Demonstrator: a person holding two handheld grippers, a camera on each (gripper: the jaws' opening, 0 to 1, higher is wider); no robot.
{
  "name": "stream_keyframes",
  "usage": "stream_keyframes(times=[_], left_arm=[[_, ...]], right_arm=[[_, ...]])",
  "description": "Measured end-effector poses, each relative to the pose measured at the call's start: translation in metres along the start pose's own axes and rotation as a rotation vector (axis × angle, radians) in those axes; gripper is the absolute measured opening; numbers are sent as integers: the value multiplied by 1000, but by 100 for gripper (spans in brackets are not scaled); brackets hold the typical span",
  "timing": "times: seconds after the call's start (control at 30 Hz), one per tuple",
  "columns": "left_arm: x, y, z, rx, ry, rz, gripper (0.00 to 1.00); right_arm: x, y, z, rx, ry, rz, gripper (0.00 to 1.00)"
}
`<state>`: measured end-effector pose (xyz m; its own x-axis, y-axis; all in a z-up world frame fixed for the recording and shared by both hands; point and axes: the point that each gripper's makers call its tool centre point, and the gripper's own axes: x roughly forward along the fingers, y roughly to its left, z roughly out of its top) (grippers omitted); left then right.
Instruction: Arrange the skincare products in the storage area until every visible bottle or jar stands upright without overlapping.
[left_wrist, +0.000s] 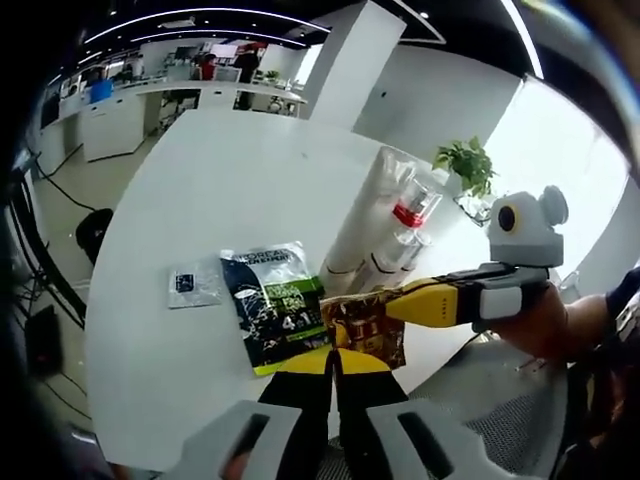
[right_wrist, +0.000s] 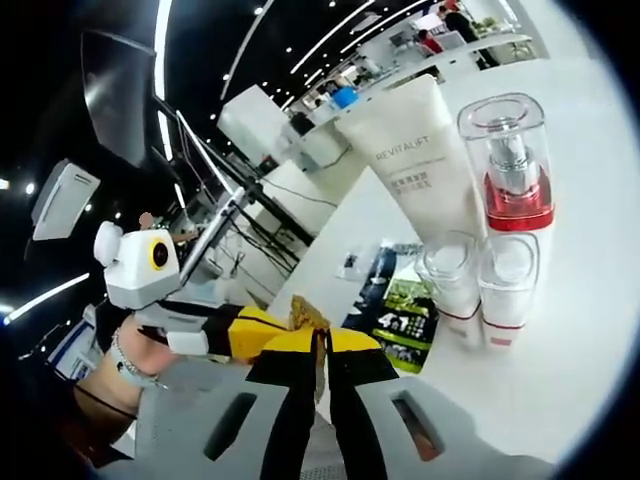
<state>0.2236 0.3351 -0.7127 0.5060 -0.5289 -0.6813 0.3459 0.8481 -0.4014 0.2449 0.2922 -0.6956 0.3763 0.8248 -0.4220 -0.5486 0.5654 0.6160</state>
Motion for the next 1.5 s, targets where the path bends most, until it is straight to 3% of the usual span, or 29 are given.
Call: stream_keyframes(times=[0.7,0.97,1.03,1.27,1.5], left_arm=[[-2,1,3,60,-18,27,1],[-1,1,2,9,-15,3,1],[0,1,0,-25,2,-17,3],[1,-5,5,-20,-32,-46,11],[2,-2,5,5,-43,-19,16]], right_arm=[[-1,-3,5,-59,-32,-19,5],[-2,4,8,-71,-43,9,0],[-3,6,9,-76,-48,16,0],[-4,7,12,-75,-59,26,0],[-3,5,12,-74,-60,16,0]])
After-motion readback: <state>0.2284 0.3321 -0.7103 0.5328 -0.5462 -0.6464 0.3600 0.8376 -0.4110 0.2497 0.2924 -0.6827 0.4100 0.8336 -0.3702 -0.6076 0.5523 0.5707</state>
